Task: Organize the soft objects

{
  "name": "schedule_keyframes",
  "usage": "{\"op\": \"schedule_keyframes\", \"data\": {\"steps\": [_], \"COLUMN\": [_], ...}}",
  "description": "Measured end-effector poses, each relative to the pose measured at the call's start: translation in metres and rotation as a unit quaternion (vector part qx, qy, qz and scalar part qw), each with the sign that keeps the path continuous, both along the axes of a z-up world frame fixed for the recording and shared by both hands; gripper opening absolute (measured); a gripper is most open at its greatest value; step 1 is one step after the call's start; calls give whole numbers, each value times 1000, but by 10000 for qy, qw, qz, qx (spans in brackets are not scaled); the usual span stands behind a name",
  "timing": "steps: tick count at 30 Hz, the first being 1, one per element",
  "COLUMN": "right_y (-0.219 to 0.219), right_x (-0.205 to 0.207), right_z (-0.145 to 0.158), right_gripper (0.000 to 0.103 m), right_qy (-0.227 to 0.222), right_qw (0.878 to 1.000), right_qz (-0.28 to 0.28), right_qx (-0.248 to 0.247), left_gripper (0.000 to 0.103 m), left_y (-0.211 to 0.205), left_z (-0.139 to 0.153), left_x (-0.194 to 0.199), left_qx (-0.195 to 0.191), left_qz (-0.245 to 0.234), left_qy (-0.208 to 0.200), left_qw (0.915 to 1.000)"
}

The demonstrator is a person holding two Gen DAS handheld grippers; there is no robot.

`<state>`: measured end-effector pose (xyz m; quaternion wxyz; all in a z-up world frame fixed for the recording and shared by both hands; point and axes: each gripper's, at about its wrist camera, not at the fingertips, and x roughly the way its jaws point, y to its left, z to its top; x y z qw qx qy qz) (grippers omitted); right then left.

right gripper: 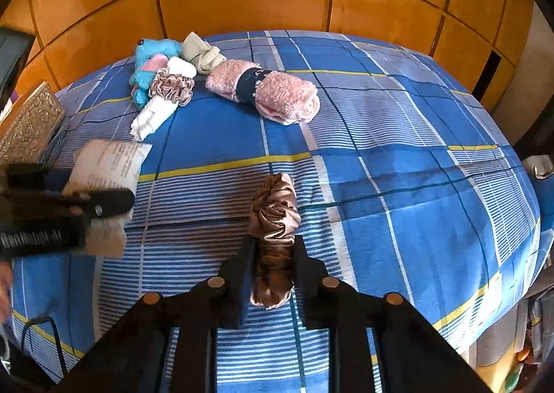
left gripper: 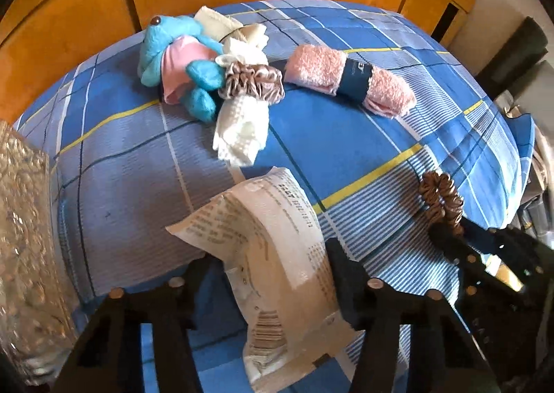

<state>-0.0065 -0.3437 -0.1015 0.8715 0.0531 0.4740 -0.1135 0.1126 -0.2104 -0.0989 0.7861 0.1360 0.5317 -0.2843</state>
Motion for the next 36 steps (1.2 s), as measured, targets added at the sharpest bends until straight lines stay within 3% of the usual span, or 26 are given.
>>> {"op": "schedule_keyframes", "data": {"steps": [7, 12, 17, 22, 26, 29, 36], "right_y": [-1, 3, 3, 4, 6, 6, 8], "right_x": [-1, -2, -3, -3, -3, -4, -2], "right_z": [-3, -3, -3, -4, -4, -4, -5], "right_gripper": [21, 20, 20, 20, 20, 20, 20], "right_qy": [-36, -81, -105, -118, -118, -136, -108], "right_qw": [9999, 9999, 9998, 9998, 9997, 9996, 9995], "right_qz": [20, 123, 146, 140, 130, 126, 87], "right_qx": [131, -37, -84, -114, -165, -198, -274], "left_gripper": [50, 50, 50, 50, 50, 50, 51], "left_y": [16, 44, 102, 206, 298, 366, 466], "left_z": [35, 97, 163, 198, 195, 176, 105], "left_x": [26, 58, 97, 134, 140, 126, 76], "left_qx": [-346, -770, -906, -872, -780, -709, -626], "left_qz": [243, 610, 1160, 2217, 3103, 3673, 4457], "left_qy": [-174, -590, -1292, -1695, -1701, -1569, -1010], "left_qw": [9990, 9934, 9806, 9563, 9320, 9140, 8872]}}
